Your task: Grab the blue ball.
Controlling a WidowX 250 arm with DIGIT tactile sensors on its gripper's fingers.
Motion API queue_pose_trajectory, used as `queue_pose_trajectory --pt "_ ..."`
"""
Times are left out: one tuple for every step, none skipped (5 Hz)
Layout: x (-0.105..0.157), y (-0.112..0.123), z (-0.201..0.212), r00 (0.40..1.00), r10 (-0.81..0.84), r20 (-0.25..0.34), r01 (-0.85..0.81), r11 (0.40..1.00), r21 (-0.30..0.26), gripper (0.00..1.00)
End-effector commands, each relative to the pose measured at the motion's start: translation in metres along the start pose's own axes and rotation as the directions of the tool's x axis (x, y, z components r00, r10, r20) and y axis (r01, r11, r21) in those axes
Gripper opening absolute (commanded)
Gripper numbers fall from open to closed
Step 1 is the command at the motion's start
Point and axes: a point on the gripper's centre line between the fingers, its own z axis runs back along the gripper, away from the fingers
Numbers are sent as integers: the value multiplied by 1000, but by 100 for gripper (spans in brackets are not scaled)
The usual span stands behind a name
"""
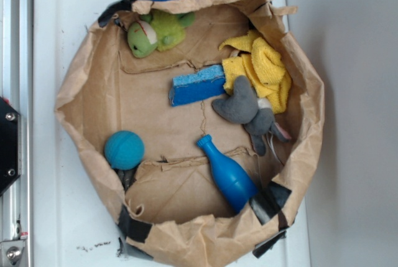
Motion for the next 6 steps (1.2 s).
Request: queue_pose_trajectory --pt "0 0 0 1000 0 0 0 1000 0 100" --pt "27 -25 -4 994 112 -10 -112 994 -1 100" --pt "55 -36 -10 977 209 -34 -209 978 15 100" --pt "81 -34 -18 949 311 -45 -310 950 24 100" --pt "102 -18 -30 923 383 -29 -382 924 33 100" --pt "110 0 -46 932 361 -33 -360 933 24 100"
